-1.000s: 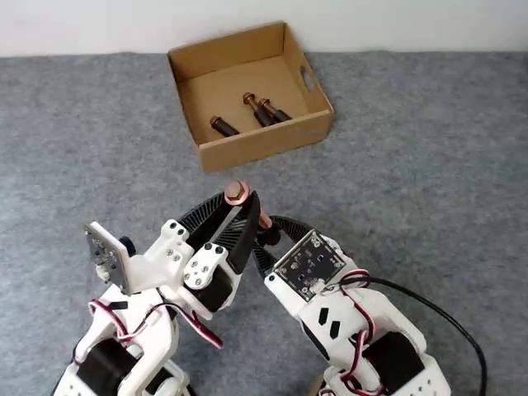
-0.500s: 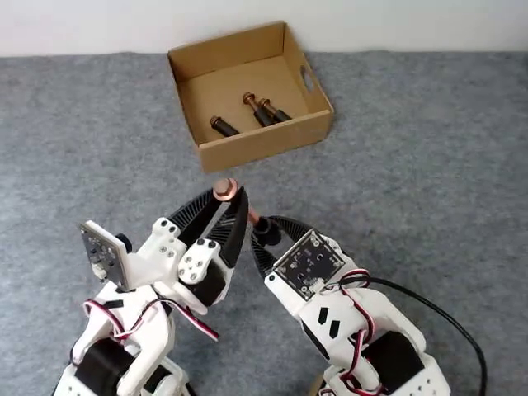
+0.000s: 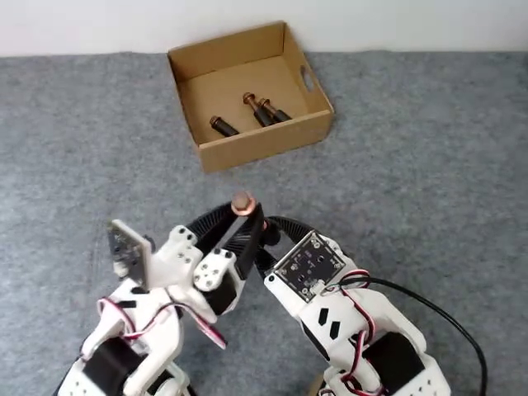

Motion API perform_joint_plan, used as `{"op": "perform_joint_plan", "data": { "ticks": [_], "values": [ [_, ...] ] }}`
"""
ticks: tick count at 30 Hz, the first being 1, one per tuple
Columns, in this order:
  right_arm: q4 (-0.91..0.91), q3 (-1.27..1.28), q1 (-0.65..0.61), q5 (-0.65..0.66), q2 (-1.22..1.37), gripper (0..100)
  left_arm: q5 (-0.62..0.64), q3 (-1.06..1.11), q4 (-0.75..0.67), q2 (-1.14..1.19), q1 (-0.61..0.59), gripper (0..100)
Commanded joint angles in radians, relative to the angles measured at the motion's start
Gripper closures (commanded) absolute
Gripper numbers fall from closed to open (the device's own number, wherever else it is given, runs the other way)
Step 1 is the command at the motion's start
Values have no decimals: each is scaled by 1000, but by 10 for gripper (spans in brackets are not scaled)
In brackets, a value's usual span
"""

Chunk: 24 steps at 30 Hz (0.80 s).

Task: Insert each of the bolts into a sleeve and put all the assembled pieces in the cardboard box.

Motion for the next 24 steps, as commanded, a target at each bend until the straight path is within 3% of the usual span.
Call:
{"op": "perform_joint_plan", "data": {
  "ticks": [1,5,11,24],
  "values": [
    [-24,-51,-2,11,-12,990,-5,45,26,0,11,995],
    [-24,-51,-2,11,-12,990,-35,113,72,-8,15,975],
    [-24,-51,-2,11,-12,990,-78,104,137,-2,15,773],
    [-21,-43,21,8,-10,990,-81,-208,330,0,3,767]
  ]
}}
